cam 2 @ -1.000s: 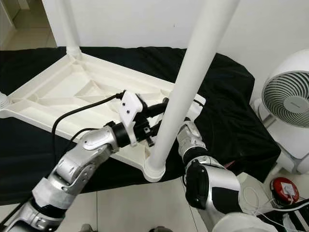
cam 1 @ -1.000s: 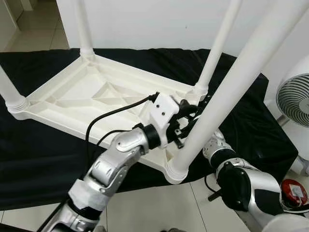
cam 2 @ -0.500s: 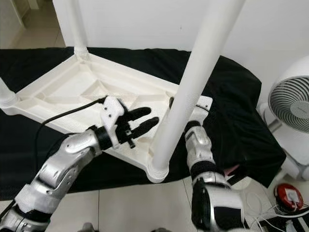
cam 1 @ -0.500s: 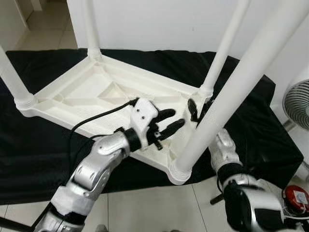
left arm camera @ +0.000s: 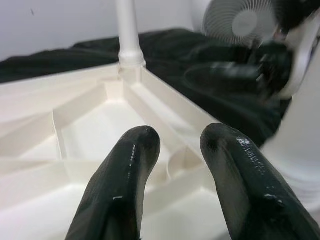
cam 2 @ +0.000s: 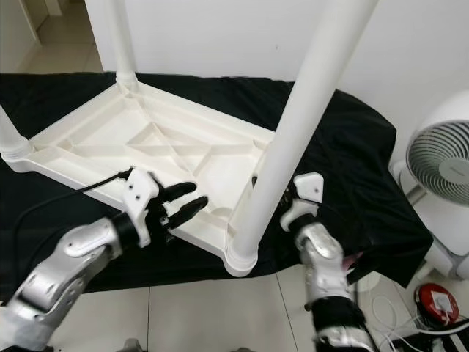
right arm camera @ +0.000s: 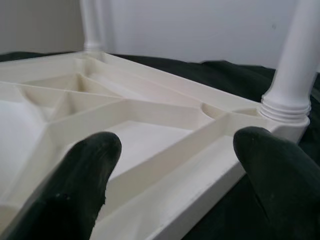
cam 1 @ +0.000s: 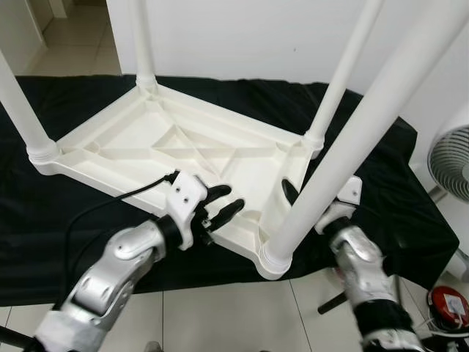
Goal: Building children table
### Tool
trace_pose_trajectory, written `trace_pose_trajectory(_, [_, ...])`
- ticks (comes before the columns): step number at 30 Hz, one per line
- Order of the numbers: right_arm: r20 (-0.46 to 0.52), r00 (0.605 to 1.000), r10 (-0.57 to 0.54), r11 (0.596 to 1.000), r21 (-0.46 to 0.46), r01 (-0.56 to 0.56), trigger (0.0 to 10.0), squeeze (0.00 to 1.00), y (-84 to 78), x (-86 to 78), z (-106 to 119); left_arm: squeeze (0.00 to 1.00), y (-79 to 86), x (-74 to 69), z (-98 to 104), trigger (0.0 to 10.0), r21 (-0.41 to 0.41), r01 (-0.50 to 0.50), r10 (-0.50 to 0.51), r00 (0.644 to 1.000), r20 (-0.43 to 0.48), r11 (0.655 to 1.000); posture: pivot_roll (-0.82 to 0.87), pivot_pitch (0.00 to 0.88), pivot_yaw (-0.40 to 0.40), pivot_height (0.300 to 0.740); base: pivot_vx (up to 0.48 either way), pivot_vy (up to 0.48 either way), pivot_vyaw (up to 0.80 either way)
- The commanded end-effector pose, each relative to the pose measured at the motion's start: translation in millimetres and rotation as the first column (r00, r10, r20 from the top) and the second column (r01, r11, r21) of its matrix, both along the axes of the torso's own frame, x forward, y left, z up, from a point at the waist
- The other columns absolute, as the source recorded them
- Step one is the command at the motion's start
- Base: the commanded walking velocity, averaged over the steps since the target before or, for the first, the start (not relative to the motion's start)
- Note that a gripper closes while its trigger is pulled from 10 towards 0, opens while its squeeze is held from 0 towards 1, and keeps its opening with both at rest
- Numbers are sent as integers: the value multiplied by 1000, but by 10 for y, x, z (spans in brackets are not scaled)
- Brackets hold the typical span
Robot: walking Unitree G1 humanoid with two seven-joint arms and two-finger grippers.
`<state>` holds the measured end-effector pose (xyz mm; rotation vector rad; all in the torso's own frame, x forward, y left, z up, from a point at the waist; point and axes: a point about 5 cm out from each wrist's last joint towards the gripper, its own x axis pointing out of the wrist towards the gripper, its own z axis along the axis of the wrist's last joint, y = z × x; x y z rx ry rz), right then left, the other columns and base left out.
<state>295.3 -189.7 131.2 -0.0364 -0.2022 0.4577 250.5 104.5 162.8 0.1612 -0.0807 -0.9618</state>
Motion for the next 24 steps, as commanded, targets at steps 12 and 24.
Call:
trace_pose_trajectory(12, [-63, 967, 246, 956, -150, -253, 10000, 0, -176, -305, 216, 0, -43, -277, -208, 10000, 164, 444, -429, 896, -118, 881, -81, 0, -27, 740, 0, 0, 0])
trace_pose_trajectory(24, [-285, 785, 550, 762, -214, -611, 10000, 0, -254, -617, 295, 0, -32, -157, -245, 10000, 264, 436, -429, 899, -89, 860, -95, 0, -21, 740, 0, 0, 0])
